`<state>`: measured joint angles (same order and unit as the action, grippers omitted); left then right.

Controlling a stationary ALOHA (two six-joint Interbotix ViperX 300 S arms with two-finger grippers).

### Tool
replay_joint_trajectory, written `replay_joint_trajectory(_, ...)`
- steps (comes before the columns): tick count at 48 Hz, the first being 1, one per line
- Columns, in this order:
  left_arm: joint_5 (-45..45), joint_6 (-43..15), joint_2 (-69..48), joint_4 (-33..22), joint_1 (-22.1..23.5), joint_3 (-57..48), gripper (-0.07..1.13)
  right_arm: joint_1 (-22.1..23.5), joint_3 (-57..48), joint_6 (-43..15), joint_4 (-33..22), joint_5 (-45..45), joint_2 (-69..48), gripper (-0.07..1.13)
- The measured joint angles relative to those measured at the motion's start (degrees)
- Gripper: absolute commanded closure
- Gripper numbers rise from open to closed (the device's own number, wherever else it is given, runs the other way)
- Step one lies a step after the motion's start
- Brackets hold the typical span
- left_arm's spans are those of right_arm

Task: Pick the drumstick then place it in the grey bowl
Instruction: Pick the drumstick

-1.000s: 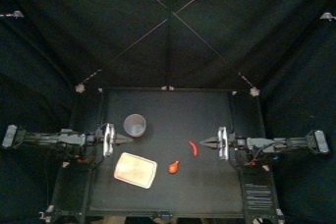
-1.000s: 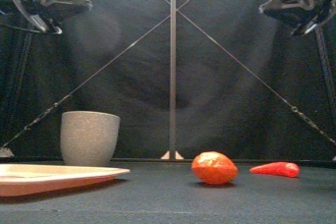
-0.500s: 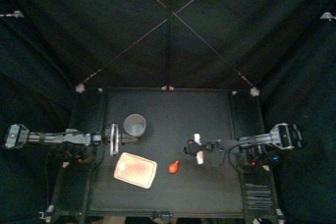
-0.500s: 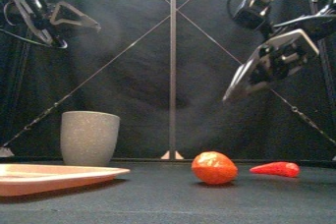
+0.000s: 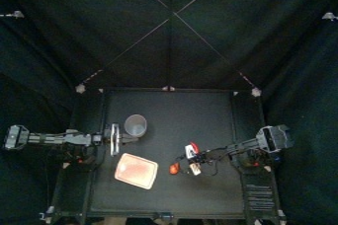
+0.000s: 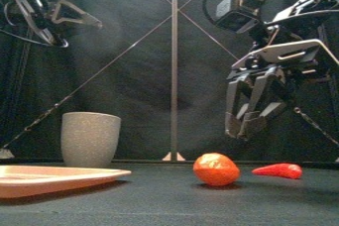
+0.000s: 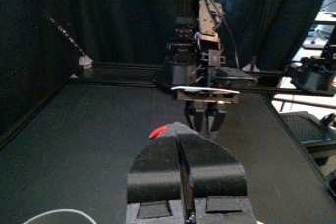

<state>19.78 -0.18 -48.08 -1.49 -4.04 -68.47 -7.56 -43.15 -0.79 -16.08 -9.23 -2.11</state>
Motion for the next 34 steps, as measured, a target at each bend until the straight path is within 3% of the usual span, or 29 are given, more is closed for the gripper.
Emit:
replay_joint_trajectory(5,0.88,-0.09,0.0,0.62,-0.35,-0.26,1.02,0.0,0.79,0.44,0.7,0.09,1.49,0.13)
replay_joint_trajectory(20,1.58,-0.09,-1.49,1.32,-1.05,-1.14,1.02,0.35,2.99,1.32,-0.62,0.26,6.94,0.13)
replay_joint_trajectory(34,1.85,-0.09,-3.87,1.32,-1.32,-2.37,1.02,0.88,5.98,0.79,-0.09,0.62,11.51,0.23)
